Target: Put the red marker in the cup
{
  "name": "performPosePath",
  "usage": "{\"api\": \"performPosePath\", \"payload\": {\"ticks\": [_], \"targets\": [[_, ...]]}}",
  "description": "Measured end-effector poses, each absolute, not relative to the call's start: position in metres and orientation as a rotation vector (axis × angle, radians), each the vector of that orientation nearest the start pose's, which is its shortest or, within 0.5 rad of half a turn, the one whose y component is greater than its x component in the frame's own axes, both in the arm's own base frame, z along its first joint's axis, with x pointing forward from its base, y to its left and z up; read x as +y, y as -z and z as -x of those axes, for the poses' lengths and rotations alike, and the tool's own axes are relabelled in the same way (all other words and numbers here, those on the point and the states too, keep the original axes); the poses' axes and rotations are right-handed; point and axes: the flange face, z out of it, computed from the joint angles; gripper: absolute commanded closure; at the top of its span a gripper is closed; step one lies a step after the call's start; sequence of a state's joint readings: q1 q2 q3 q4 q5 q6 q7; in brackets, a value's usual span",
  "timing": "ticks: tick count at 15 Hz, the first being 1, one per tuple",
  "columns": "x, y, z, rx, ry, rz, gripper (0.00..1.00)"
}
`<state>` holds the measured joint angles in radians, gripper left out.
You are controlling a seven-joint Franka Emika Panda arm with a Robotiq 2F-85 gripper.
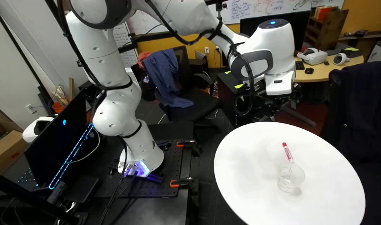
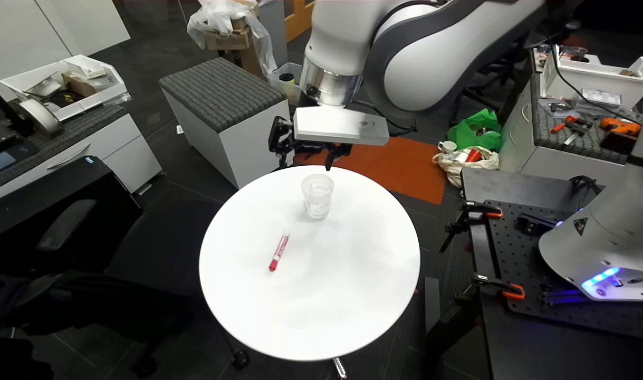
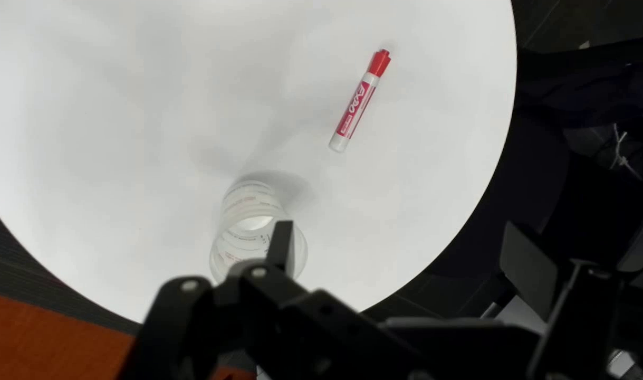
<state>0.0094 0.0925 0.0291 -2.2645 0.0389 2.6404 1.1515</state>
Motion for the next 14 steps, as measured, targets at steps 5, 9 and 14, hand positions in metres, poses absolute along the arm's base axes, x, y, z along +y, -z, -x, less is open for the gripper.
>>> {"api": "performPosePath", "payload": {"ticks": [5, 9, 14], "targets": [[0.021, -0.346, -0.559, 1.594, 0.323, 2.476, 0.00], [0.017, -0.343, -0.562, 1.622, 0.362, 2.454, 0.00], [0.016, -0.318, -0.572, 1.758, 0.501, 2.391, 0.00]]}}
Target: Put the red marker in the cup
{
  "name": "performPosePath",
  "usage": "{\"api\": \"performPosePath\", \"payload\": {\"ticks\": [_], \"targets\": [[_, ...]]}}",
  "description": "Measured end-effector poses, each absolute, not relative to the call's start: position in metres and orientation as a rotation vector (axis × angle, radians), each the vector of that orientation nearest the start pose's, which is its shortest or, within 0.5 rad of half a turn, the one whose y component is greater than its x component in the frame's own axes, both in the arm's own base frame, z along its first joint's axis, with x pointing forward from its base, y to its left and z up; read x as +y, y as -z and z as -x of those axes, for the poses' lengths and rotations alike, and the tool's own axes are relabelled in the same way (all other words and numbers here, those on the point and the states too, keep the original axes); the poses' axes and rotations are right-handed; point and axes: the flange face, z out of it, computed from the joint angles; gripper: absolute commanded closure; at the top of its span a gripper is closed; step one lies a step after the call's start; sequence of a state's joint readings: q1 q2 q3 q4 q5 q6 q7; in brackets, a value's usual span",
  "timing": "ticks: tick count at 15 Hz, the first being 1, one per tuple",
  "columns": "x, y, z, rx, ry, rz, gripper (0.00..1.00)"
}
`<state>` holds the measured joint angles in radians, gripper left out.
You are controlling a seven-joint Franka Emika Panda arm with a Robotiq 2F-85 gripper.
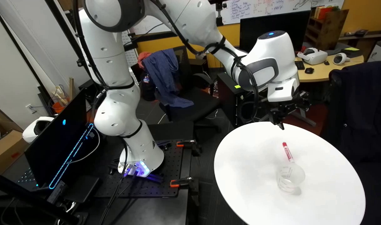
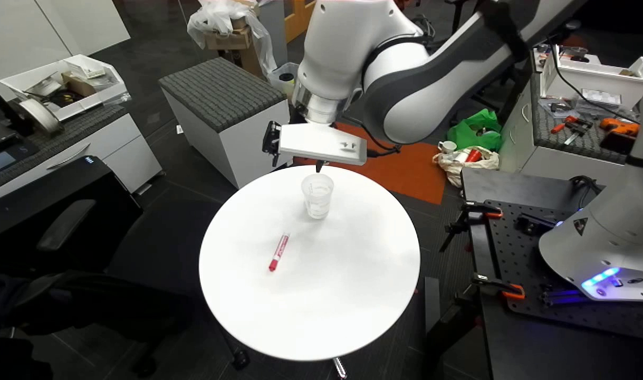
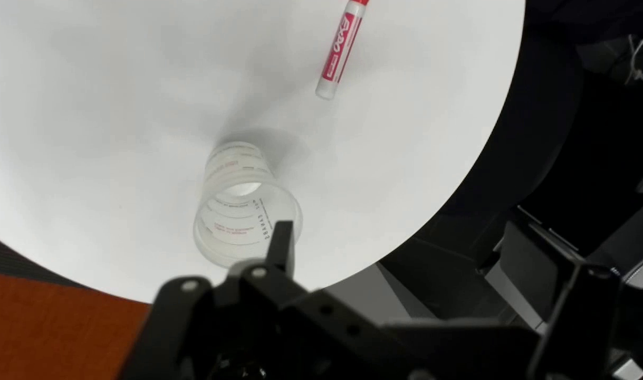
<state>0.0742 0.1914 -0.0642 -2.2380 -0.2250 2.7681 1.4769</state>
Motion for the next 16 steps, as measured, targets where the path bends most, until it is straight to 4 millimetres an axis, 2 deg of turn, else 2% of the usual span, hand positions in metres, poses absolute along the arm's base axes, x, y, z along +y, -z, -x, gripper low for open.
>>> {"api": "performPosePath", "payload": {"ticks": [4, 10, 16], "targets": [[0.023, -0.296, -0.589, 1.861, 0.530, 2.347, 0.00], [0.032, -0.265, -0.618, 1.919, 0.491, 2.304, 0.00], [0.034, -0.235, -0.633, 1.970, 0.421, 2.262, 0.00]]}}
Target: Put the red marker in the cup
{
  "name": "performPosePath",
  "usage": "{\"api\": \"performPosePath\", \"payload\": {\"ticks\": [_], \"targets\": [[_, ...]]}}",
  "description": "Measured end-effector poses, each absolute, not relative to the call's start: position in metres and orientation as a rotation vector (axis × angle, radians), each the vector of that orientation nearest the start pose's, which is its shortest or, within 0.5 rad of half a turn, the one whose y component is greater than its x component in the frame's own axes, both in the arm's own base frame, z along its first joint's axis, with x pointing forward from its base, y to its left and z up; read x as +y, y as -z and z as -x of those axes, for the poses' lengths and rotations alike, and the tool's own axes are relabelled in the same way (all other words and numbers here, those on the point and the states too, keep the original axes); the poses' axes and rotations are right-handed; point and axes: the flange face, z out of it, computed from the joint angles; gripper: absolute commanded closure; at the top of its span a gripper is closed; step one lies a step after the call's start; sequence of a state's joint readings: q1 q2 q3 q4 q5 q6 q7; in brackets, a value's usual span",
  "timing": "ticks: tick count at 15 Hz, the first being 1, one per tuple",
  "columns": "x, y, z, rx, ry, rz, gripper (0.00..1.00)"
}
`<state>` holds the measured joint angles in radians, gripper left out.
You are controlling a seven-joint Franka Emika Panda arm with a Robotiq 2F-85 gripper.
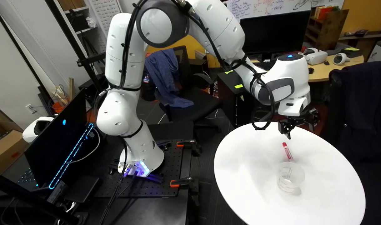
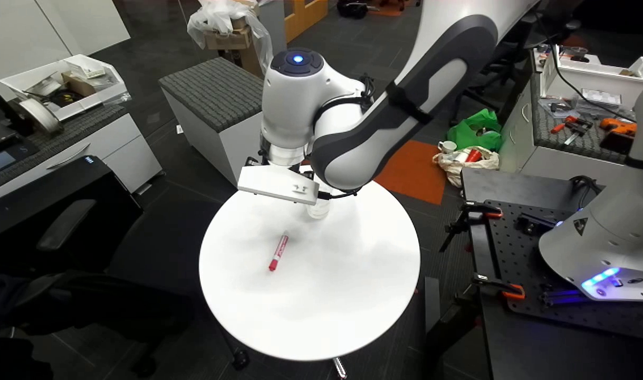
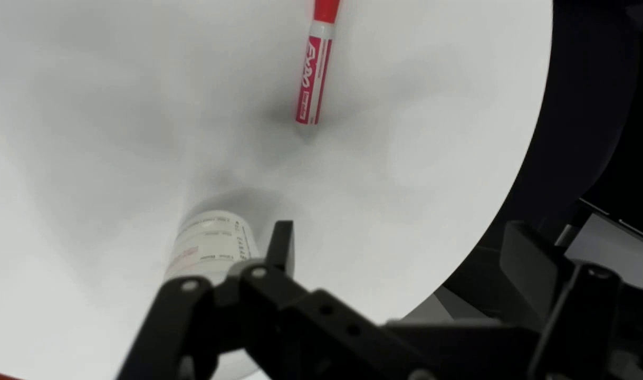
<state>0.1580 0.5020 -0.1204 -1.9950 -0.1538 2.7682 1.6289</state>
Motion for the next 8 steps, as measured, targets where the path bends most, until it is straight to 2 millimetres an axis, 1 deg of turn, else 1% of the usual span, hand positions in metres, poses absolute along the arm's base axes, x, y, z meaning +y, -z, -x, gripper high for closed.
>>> {"api": "performPosePath", "payload": {"ticks": [8], "targets": [[0.037, -0.201, -0.647, 1.990, 0.348, 2.246, 0.00]]}}
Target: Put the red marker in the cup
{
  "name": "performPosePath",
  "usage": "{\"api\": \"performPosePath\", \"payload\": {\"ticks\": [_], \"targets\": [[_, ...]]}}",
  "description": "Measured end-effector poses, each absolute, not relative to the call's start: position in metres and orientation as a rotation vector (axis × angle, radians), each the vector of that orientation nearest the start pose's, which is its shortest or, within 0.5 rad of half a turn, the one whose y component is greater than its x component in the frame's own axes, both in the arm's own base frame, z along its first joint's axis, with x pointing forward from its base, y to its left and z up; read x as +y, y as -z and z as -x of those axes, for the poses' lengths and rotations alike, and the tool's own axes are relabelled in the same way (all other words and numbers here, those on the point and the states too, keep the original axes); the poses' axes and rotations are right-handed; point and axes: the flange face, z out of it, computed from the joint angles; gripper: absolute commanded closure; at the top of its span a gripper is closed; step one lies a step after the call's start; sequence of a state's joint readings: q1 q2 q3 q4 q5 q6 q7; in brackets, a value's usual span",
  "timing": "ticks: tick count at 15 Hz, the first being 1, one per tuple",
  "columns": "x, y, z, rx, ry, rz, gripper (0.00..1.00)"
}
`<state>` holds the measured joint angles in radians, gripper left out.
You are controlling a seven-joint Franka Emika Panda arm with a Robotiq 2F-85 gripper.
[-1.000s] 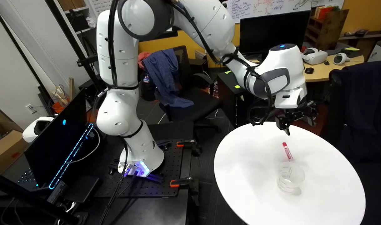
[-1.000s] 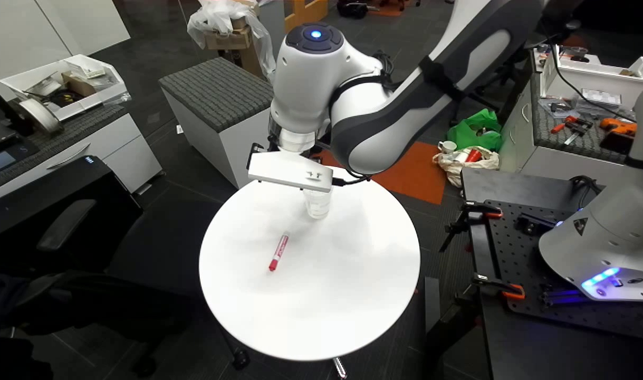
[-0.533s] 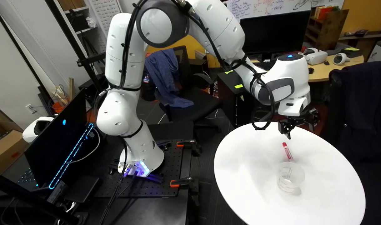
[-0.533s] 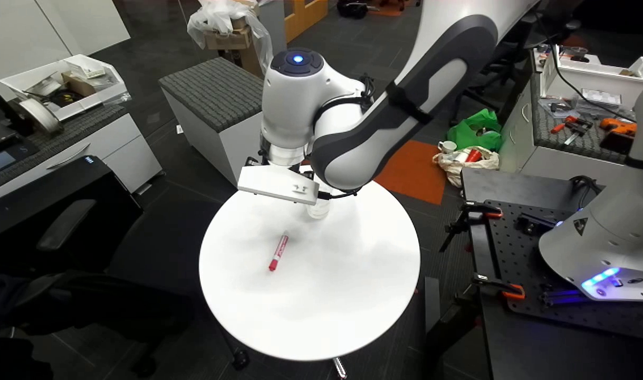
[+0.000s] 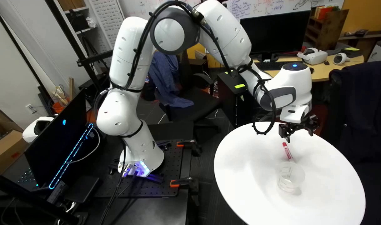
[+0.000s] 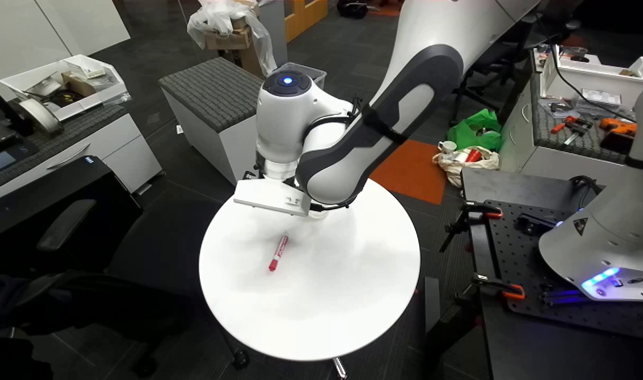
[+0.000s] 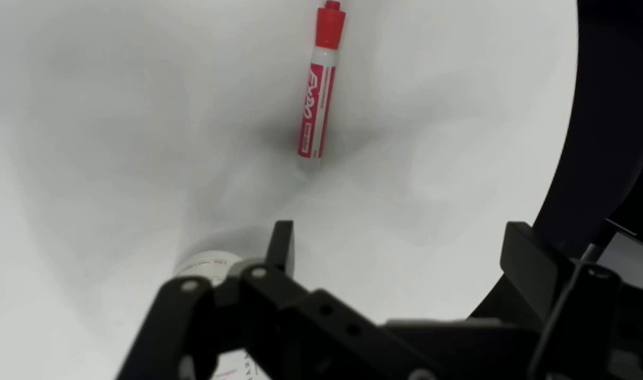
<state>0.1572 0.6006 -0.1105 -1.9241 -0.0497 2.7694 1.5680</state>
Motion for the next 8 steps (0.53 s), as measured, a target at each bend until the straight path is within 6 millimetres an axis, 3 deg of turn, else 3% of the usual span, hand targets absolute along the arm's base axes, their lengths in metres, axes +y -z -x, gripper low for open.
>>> {"api": "performPosePath", "payload": {"ticks": [8], "targets": [[0.050, -0.162, -0.652, 2.019, 0.264, 2.226, 0.00]]}}
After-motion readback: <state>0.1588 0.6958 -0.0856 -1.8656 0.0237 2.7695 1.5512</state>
